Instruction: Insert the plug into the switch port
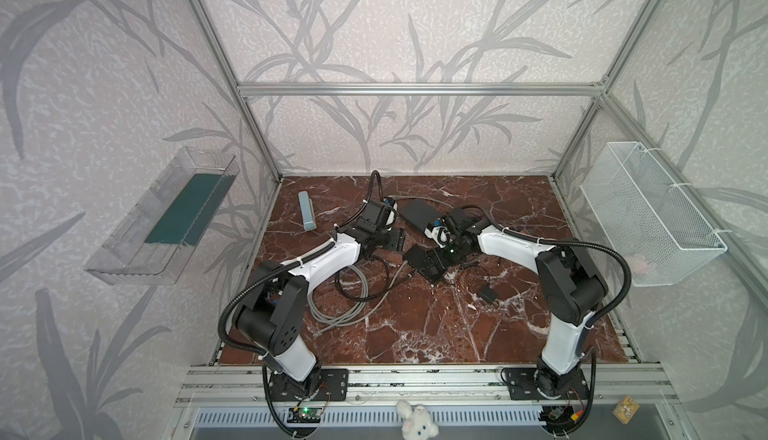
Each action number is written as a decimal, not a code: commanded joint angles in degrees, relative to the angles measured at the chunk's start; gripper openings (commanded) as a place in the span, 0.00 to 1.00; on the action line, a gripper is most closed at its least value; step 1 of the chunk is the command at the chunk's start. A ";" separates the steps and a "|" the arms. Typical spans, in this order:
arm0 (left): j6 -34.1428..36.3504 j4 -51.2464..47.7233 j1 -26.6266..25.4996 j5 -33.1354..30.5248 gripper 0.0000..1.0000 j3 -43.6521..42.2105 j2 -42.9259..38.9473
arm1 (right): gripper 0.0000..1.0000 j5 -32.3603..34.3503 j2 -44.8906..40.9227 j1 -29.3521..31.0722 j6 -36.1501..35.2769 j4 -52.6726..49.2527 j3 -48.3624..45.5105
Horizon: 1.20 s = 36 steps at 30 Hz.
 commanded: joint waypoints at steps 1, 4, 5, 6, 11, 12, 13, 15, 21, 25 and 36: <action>-3.42 -0.16 1.02 -4.96 0.78 0.39 -2.47 | 0.99 9.11 3.13 1.36 -3.29 -3.24 2.39; -5.33 -2.16 2.71 -8.06 0.78 -0.39 -3.22 | 0.94 13.74 5.09 3.58 -3.27 -4.45 3.61; -6.03 -2.80 3.32 -8.89 0.78 -0.68 -3.48 | 0.93 14.89 5.57 4.25 -3.12 -4.87 3.92; -6.46 -3.42 3.99 -9.28 0.78 -1.07 -3.96 | 0.91 15.61 6.15 4.87 -2.71 -5.20 3.96; -6.54 -4.72 6.18 -10.76 0.78 -2.56 -6.02 | 0.66 14.20 6.70 6.55 7.98 -5.70 3.28; -6.37 -4.88 6.46 -10.94 0.78 -2.69 -6.36 | 0.65 14.76 6.52 6.93 11.08 -6.03 3.28; -6.32 -4.97 6.73 -11.36 0.78 -2.80 -6.58 | 0.65 15.20 6.33 7.13 14.61 -6.40 3.24; -6.32 -4.91 7.09 -11.90 0.78 -3.00 -6.94 | 0.64 15.89 5.94 7.17 20.47 -6.17 3.01; -6.67 -5.34 7.44 -12.34 0.78 -2.82 -6.86 | 0.63 13.70 6.67 7.37 33.72 -1.99 3.96; -7.28 -6.45 7.54 -14.03 0.78 -2.39 -6.50 | 0.62 13.47 8.19 8.48 40.83 0.18 6.29; -7.03 -6.94 7.80 -15.22 0.78 -1.81 -5.70 | 0.66 13.73 17.90 13.72 48.11 2.04 18.91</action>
